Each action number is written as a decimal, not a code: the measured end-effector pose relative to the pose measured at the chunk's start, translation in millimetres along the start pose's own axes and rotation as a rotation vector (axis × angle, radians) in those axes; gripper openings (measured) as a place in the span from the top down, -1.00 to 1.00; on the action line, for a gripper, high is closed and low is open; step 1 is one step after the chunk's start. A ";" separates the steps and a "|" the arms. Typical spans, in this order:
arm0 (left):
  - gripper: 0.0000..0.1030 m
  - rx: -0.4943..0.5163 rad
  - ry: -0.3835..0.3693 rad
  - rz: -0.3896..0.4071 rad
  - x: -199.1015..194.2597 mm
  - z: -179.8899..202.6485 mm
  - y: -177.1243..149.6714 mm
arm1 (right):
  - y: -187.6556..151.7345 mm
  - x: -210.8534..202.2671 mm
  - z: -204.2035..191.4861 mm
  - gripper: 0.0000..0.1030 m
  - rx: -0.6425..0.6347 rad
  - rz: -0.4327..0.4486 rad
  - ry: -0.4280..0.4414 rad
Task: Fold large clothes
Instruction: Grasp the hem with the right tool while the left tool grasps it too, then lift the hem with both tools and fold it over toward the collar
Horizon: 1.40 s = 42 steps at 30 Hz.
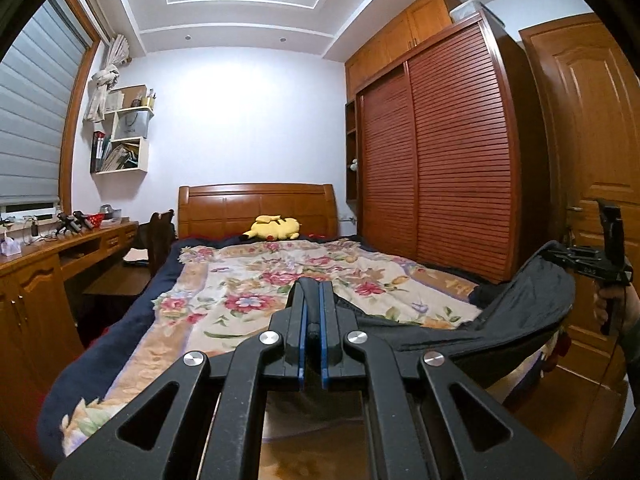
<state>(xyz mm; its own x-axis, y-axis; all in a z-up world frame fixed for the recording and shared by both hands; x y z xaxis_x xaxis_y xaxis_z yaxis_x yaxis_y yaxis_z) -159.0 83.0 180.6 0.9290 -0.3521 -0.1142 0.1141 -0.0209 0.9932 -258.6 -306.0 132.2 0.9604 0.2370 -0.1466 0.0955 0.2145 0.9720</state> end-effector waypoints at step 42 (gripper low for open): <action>0.88 -0.185 0.181 -0.412 315.4 -130.4 -133.5 | -88.0 429.3 -4.2 0.75 0.004 -0.384 -0.006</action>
<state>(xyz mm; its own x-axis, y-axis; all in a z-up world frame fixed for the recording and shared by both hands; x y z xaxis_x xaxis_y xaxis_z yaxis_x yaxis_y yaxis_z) 164.7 96.8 9.3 0.8378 -0.1812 -0.5151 0.5307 0.0483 0.8462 144.2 -219.2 -17.1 0.8561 0.1346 -0.4989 0.4495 0.2825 0.8475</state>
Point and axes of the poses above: each gripper's, at about its wrist camera, not at the fingertips, and x roughly the way its jaws point, z to its right, y to its top, the point moved 6 cm from there along x, roughly the way its jaws point, and after that the axes turned 5 degrees about -y, right-handed, at the moved point
